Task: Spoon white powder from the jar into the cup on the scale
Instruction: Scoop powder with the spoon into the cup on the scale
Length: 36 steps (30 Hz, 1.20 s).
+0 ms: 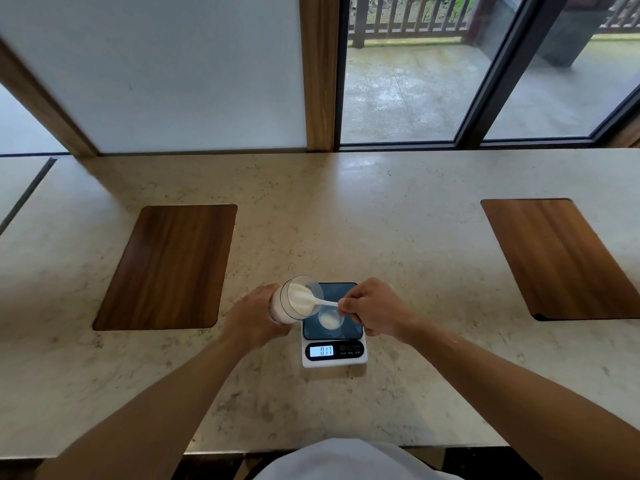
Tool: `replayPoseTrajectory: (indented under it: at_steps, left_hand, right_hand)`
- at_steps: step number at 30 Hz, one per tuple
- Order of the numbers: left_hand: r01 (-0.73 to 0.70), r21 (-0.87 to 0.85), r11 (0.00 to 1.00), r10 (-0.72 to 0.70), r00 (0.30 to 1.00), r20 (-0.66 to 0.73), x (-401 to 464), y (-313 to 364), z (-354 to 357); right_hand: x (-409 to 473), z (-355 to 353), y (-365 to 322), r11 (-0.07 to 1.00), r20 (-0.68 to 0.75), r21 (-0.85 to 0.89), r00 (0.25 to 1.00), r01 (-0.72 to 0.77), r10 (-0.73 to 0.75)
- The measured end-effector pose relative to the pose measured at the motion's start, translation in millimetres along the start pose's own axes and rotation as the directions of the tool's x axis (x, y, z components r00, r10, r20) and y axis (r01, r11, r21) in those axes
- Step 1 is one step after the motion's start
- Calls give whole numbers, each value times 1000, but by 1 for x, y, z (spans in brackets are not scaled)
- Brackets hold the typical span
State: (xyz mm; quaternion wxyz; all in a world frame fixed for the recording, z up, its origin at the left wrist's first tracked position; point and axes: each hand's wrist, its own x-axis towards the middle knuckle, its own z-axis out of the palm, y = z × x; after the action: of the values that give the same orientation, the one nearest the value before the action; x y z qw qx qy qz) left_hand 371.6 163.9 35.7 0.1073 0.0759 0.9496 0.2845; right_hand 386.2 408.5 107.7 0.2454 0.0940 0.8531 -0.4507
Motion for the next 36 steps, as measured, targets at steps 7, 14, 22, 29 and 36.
replayPoseTrajectory:
  at_steps: [7,14,22,29,36]
  left_hand:
    - [20,15,1000,-20,1000,15,-1,-7,-2]
    - [53,29,998,-53,999,4,-9,-23,-4]
    - [107,19,994,-107,994,-14,-19,-28,-4]
    - [81,-10,997,-82,996,-26,-20,-28,-4]
    - [48,-34,998,-49,998,-45,-18,-22,-1]
  right_hand:
    - [-2,-6,6,998,4,54,1000,29,-29]
    - [-6,-20,25,985,8,170,1000,-7,5]
    - [-4,-22,48,972,52,212,994,-105,96]
    - [8,-13,63,977,30,101,983,-186,184]
    - [16,-6,63,978,10,5,978,-206,206]
